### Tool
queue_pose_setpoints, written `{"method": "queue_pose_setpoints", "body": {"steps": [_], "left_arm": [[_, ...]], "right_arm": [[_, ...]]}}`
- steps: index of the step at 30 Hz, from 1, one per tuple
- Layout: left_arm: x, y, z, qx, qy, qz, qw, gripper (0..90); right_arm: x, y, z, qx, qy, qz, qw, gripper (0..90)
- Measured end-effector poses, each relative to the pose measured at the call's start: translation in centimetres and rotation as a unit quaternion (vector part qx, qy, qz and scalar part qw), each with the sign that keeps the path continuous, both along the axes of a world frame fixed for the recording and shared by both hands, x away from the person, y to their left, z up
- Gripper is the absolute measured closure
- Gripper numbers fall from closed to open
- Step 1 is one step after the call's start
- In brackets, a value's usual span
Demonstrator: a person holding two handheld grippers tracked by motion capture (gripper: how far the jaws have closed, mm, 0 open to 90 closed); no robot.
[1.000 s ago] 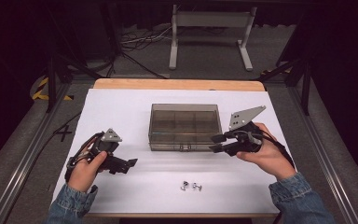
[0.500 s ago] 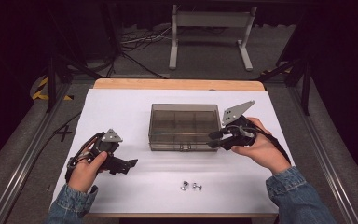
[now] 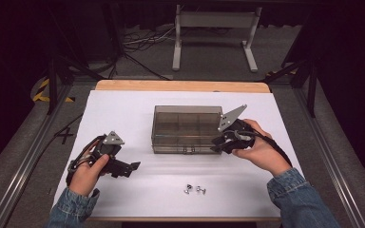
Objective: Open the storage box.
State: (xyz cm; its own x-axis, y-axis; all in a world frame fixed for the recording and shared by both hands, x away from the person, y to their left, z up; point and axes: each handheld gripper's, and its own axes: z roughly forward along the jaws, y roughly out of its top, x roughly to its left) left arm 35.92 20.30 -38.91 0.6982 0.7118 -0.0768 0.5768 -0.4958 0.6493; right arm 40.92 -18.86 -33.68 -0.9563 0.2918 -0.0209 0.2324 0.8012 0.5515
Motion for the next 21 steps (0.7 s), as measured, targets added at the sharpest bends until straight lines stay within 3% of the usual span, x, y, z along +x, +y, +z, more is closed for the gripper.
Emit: {"method": "queue_pose_setpoints", "body": {"steps": [12,21], "left_arm": [[-0.02,-0.03,-0.05,0.0,-0.002,0.0,1.0,0.3],[-0.02,0.02,-0.04,-0.001,-0.002,0.001,1.0,0.3]], "right_arm": [[0.33,0.4,-0.85,-0.039,0.002,0.007,0.9992,76.0],[0.26,0.61,-0.72,-0.045,-0.009,0.014,0.9988,81.3]]}}
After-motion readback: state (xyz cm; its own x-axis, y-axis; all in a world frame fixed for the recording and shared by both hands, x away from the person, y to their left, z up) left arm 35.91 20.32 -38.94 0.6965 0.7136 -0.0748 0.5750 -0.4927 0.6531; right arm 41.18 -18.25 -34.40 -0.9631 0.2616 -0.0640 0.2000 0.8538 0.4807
